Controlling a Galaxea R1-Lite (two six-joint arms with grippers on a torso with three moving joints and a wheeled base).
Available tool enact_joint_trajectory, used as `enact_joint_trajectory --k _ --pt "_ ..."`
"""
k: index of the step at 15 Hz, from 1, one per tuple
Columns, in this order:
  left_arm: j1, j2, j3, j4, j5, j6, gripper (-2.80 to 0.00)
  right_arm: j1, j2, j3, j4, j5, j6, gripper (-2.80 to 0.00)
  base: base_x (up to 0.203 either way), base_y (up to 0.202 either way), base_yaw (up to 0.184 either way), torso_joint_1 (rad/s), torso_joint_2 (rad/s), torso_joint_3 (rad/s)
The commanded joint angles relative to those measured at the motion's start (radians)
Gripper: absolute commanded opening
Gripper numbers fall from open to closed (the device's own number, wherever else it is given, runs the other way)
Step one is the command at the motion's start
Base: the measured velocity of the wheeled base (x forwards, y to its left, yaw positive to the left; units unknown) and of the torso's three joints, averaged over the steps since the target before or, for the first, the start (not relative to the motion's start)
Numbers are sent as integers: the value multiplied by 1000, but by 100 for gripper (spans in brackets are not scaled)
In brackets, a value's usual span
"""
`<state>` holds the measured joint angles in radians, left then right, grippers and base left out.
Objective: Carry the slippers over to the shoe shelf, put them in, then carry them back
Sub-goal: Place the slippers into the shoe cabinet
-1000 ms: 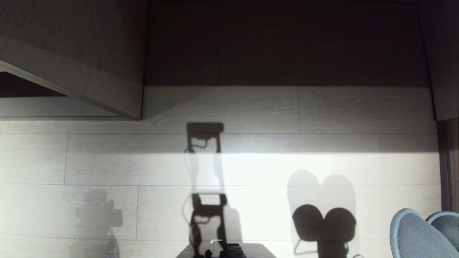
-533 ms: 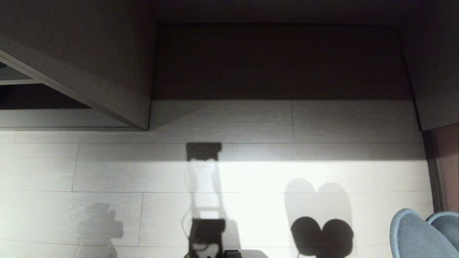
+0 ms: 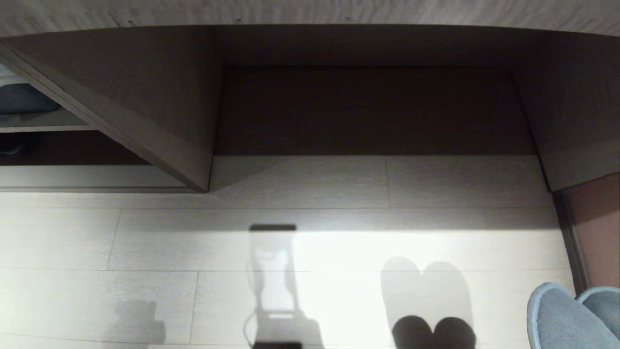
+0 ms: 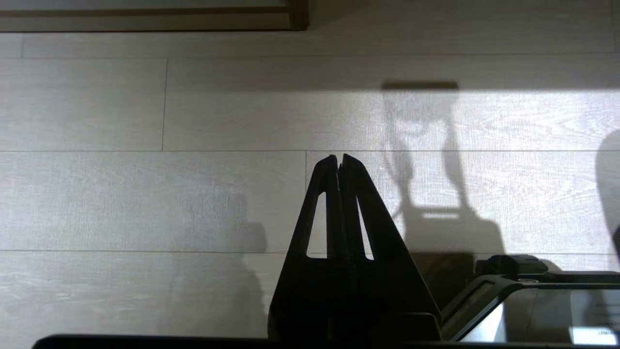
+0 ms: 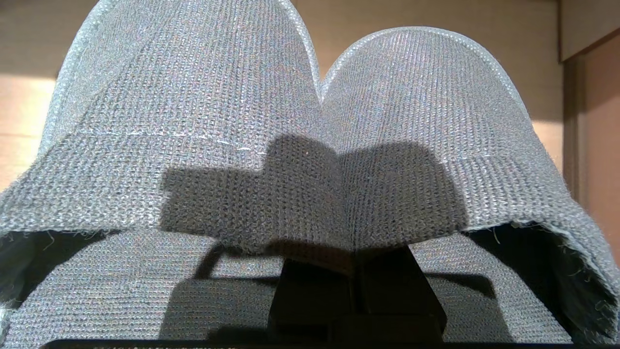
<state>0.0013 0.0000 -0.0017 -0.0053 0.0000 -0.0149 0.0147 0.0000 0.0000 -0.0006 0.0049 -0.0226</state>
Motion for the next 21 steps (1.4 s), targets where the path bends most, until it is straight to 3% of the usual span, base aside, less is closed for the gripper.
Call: enact_joint_trajectory --k 1,21 --pt "0 2 0 -1 0 0 -280 0 2 2 -1 1 0 -280 0 0 0 3 6 194" --pt "0 2 0 -1 0 0 -280 1 2 2 -1 0 0 -280 0 0 0 3 3 203"
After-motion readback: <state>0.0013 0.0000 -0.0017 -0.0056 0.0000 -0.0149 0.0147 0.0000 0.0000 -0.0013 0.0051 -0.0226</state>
